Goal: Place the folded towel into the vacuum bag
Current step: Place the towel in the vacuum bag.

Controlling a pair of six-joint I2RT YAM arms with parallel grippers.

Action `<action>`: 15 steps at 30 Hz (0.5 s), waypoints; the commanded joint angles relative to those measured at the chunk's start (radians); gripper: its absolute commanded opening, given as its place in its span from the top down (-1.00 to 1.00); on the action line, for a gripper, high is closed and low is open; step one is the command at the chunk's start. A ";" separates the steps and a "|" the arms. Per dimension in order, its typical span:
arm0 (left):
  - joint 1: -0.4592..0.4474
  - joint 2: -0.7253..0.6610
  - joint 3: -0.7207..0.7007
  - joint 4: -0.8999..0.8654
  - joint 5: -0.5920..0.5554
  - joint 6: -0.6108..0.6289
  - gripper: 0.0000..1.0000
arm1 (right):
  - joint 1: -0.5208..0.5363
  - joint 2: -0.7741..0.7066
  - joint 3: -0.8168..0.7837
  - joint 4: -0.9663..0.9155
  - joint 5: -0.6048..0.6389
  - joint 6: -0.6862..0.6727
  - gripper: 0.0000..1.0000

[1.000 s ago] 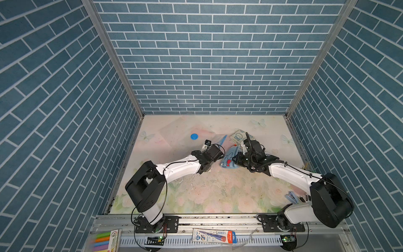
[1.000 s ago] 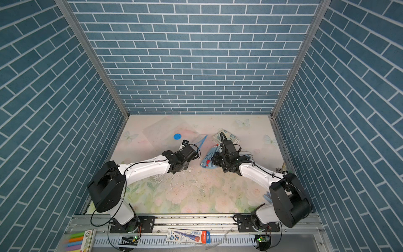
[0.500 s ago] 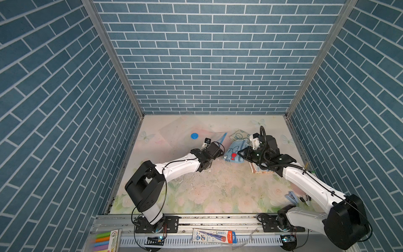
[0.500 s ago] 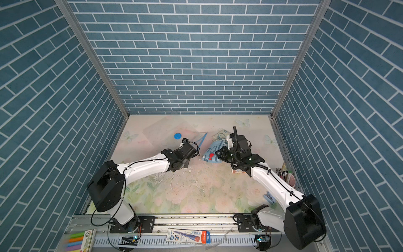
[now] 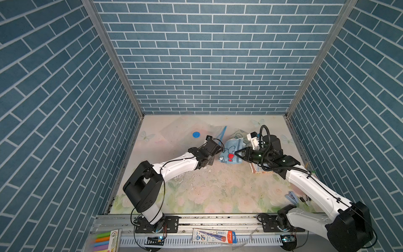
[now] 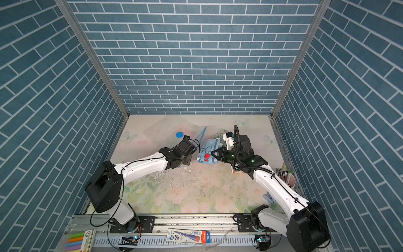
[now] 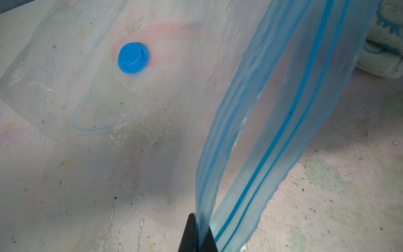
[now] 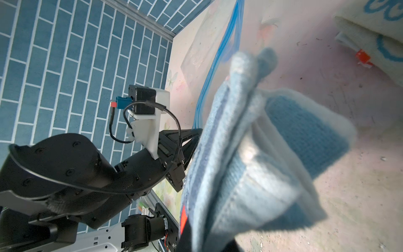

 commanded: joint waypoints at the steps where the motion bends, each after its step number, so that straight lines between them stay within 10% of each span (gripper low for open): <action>1: 0.012 -0.031 -0.025 0.029 0.034 0.019 1.00 | -0.001 0.009 0.022 0.023 -0.066 -0.084 1.00; 15: 0.035 -0.032 -0.030 0.039 0.089 0.061 1.00 | 0.000 0.010 0.044 -0.005 -0.070 -0.180 1.00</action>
